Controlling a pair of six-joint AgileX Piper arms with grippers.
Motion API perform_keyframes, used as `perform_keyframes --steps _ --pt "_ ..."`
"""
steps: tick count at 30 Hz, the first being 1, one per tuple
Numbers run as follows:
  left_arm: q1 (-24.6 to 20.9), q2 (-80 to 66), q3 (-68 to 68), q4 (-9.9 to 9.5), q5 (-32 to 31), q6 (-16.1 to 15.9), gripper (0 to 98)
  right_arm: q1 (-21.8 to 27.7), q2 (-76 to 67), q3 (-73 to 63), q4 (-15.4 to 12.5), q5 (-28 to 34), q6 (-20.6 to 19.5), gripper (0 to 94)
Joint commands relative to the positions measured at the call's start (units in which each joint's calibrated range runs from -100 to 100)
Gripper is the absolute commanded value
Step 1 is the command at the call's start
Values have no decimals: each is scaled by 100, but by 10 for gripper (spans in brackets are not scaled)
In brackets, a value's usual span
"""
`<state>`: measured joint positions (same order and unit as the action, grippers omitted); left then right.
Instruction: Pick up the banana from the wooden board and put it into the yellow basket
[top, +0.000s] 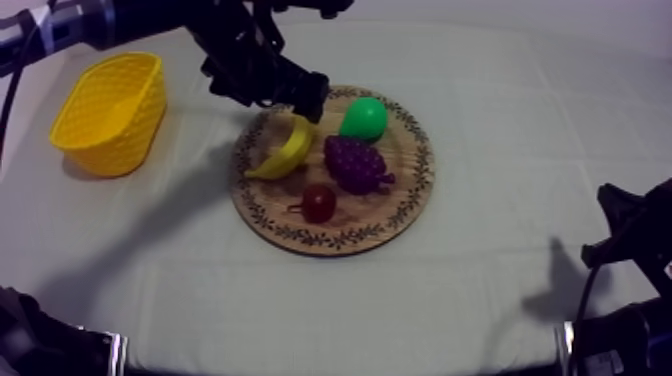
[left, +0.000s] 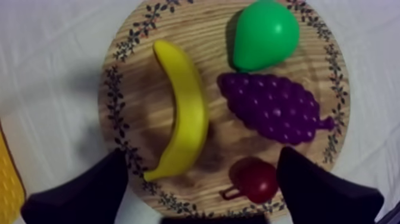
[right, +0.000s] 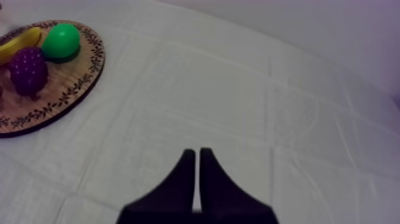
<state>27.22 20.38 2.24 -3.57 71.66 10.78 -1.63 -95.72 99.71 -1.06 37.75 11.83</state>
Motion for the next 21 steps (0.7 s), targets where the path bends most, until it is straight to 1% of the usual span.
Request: perform_keyframes --steps 1,5,17,21 --pt "-10 193 -151 6 95 4 954 2 -3 -5 1 0 2 6" --pt "-16 603 -508 13 282 7 956 2 -3 -5 1 0 2 6" --pt "-12 1681 -1151 119 463 36 956 2 -3 -5 1 0 2 6" --pt "-7 1885 -1220 129 475 65 934 2 -3 -5 1 0 2 6"
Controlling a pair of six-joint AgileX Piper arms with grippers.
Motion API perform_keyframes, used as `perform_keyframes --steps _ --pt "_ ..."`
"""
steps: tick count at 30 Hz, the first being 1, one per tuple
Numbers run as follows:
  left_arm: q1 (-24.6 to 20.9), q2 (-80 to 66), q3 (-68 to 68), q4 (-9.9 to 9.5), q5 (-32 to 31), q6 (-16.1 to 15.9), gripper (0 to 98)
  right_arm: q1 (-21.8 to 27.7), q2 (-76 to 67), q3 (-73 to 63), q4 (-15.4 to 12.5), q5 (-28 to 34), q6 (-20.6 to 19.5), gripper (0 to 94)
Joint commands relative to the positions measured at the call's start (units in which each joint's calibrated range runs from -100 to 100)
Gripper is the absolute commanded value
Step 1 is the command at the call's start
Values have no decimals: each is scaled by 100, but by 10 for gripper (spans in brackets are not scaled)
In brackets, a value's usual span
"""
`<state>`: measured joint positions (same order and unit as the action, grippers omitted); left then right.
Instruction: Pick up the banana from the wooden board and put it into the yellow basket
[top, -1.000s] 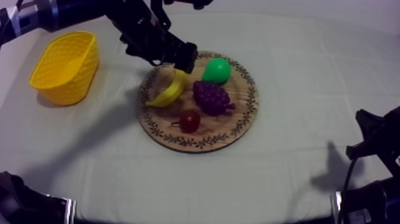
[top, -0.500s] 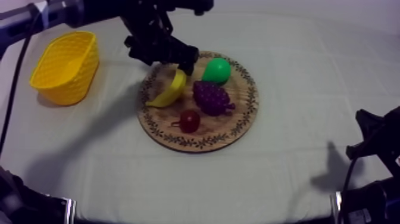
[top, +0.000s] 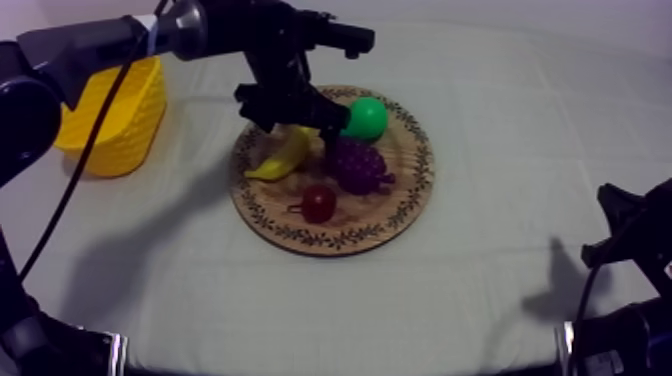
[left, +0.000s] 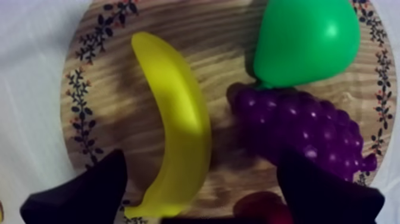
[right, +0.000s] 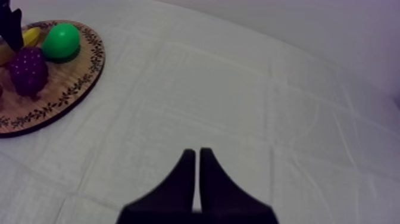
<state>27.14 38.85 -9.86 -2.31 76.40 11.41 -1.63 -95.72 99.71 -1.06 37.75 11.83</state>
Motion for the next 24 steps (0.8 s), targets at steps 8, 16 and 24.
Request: perform_keyframes --steps 8,16,24 --pt "-16 318 -56 26 4 44 862 2 -3 -5 1 0 2 6" --pt "-7 493 -195 28 10 72 584 2 -3 -5 1 0 2 6" --pt "-22 569 -196 40 12 119 356 2 -3 -5 1 0 2 6"
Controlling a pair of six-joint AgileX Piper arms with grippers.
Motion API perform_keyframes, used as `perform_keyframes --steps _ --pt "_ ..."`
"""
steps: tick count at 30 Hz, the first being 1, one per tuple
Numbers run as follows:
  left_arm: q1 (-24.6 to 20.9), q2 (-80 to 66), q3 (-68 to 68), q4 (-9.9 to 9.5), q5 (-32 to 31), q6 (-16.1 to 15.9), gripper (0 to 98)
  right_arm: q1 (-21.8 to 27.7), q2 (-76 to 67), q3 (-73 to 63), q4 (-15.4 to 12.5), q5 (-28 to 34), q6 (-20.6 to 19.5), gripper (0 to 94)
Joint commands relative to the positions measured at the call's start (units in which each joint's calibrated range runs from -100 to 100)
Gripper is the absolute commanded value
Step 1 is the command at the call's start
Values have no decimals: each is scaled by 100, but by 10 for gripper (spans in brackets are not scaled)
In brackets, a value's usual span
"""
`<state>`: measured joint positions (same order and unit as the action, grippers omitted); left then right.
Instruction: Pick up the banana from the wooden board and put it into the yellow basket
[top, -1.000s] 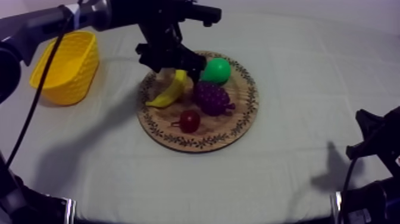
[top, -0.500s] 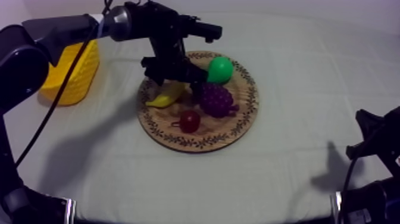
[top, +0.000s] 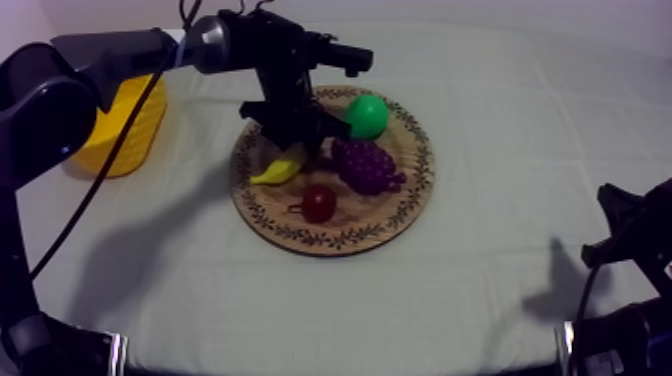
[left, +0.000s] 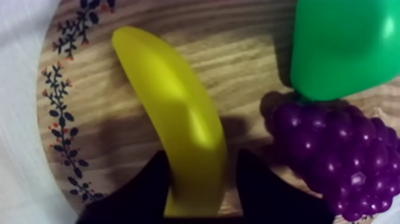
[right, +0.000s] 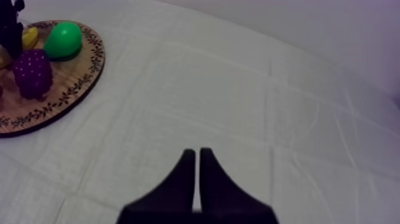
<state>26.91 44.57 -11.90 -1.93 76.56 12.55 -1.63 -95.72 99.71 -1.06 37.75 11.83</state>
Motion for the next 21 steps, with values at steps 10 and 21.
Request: perform_keyframes --steps 10,21 --pt "5 -565 153 -26 -3 66 245 2 -3 -5 1 0 2 6" --pt "-31 -2367 650 -196 258 199 244 2 -3 -5 1 0 2 6"
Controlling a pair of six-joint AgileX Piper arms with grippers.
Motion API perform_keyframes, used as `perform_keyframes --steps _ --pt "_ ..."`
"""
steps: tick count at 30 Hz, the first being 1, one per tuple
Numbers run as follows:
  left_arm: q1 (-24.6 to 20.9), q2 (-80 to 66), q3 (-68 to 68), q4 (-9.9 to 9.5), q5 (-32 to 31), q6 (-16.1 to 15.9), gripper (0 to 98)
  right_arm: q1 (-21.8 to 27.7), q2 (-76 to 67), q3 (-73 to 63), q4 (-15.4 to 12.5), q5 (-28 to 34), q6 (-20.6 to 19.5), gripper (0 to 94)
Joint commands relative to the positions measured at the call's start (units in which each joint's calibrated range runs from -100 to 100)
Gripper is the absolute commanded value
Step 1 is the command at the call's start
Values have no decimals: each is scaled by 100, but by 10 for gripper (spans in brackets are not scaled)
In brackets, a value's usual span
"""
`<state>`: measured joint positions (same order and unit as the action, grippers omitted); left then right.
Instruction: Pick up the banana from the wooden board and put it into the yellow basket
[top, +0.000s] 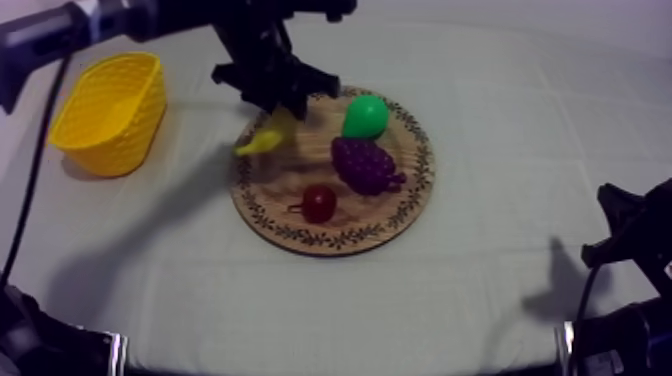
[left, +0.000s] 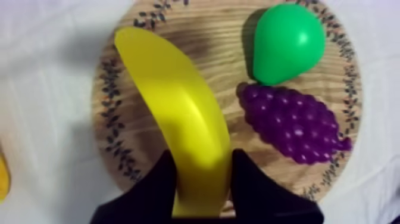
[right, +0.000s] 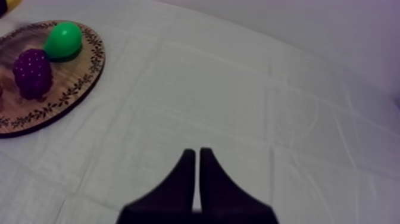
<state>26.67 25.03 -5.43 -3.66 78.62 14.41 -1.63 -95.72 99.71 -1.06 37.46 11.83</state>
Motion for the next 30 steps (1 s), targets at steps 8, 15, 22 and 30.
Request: perform_keyframes --steps 8,15,22,30 --pt "-185 -1621 -189 -288 688 69 246 2 -3 -5 1 28 2 6" --pt "-563 -2313 -573 -494 1005 -69 249 2 -3 -5 1 28 2 6" --pt "-1276 -2742 -591 -580 1026 -291 261 2 -3 -5 1 28 2 6" --pt "-2177 -2602 -105 -605 659 -527 274 2 -3 -5 1 28 2 6"
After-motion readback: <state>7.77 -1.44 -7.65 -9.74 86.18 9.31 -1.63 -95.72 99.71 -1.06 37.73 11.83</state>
